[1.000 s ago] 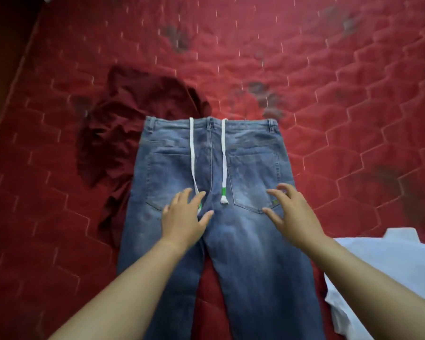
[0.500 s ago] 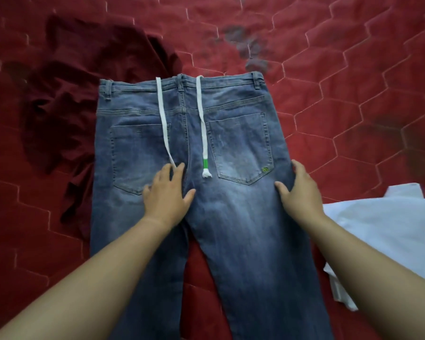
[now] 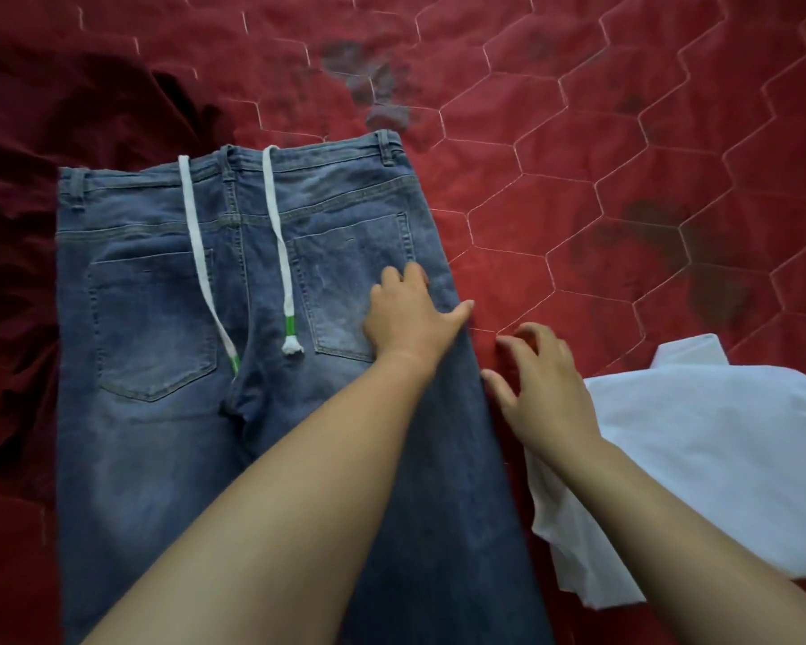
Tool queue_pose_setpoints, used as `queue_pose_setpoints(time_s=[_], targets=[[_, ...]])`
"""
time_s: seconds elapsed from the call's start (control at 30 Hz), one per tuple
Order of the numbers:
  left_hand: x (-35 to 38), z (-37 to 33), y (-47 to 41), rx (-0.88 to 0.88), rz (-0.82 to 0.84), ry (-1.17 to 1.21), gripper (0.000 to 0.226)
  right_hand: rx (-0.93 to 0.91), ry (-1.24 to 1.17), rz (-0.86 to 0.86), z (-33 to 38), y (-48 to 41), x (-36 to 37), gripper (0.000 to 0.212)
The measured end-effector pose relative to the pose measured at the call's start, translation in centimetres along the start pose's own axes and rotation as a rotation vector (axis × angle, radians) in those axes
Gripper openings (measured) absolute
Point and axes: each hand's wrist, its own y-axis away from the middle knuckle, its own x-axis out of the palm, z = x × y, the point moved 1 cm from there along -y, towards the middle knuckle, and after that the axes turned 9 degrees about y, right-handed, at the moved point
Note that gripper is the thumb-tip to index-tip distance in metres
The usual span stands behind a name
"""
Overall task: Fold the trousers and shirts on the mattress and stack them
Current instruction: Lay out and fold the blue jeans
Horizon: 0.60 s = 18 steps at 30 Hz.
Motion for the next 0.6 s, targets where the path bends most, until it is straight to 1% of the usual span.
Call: queue_pose_setpoints(time_s=[0.03, 0.07, 0.13, 0.2, 0.27, 0.33, 0.4, 0.47, 0.53, 0.6], targets=[[0.3, -0.3, -0.1, -0.023, -0.029, -0.024, 0.057, -0.016, -0.013, 0.006, -0.3, 0.0, 0.0, 0.044], [0.5, -0.4, -0.1, -0.025, -0.048, -0.038, 0.052, -0.028, -0.030, 0.004, -0.5, 0.0, -0.1, 0.044], [0.1, -0.3, 0.0, -0.012, -0.043, 0.010, 0.031, -0.028, -0.074, -0.006, -0.7, 0.2, -0.6, 0.043], [-1.4, 0.4, 0.6, 0.001, -0.017, 0.137, 0.017, -0.026, -0.137, -0.008, -0.1, 0.4, -1.4, 0.041], [-3.6, 1.3, 1.6, 0.031, -0.005, 0.325, 0.012, -0.040, -0.251, -0.021, 1.0, 0.7, -2.5, 0.038], [-6.3, 2.6, 3.0, 0.063, -0.026, 0.501, 0.009, -0.087, -0.350, -0.047, 2.9, 0.9, -3.5, 0.035], [-9.2, 5.0, 4.1, 0.070, -0.092, 0.576, 0.010, -0.143, -0.368, -0.072, 5.6, 1.3, -4.2, 0.034], [-12.7, 8.4, 4.5, 0.049, -0.222, 0.600, 0.013, -0.172, -0.362, -0.108, 8.7, 1.6, -4.3, 0.035], [-16.5, 13.2, 4.6, -0.003, -0.341, 0.613, 0.013, -0.167, -0.367, -0.113, 12.3, 1.8, -3.7, 0.039], [-20.2, 18.8, 4.2, -0.105, -0.434, 0.580, 0.010, -0.154, -0.375, -0.081, 16.6, 2.0, -2.4, 0.043]])
